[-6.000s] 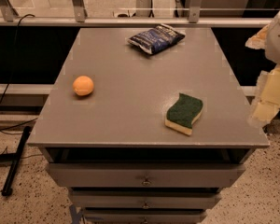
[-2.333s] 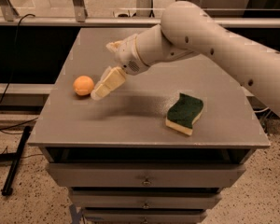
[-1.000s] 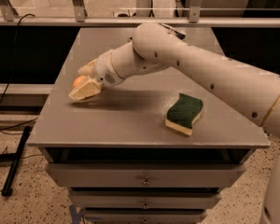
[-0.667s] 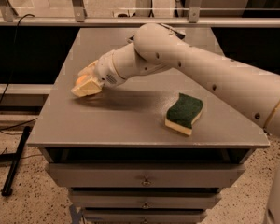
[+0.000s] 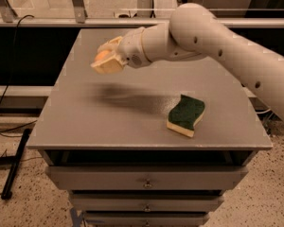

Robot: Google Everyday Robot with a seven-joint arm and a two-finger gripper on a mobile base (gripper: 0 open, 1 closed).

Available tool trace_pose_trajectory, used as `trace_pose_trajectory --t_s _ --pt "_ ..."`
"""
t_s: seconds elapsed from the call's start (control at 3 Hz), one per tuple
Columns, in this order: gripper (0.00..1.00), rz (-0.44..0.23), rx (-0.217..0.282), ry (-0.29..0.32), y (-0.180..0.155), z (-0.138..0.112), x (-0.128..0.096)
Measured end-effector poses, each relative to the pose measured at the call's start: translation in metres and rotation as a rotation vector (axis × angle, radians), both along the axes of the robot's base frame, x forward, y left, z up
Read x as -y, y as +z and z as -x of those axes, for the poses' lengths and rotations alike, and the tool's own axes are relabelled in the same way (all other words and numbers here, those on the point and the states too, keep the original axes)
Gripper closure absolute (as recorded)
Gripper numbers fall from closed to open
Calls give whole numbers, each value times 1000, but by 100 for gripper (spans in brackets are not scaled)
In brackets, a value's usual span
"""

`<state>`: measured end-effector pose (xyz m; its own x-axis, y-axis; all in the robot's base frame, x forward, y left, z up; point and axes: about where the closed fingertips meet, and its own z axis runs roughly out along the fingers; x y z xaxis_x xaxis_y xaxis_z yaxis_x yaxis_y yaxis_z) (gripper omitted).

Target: Pick orange

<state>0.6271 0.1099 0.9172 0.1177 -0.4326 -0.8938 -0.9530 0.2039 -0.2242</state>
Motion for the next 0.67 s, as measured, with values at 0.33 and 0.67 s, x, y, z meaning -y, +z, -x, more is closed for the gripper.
trace_pose_trajectory --t_s 0.33,0.67 --pt "100 -134 91 -8 54 -14 33" --pt "100 -144 106 -8 62 -15 33"
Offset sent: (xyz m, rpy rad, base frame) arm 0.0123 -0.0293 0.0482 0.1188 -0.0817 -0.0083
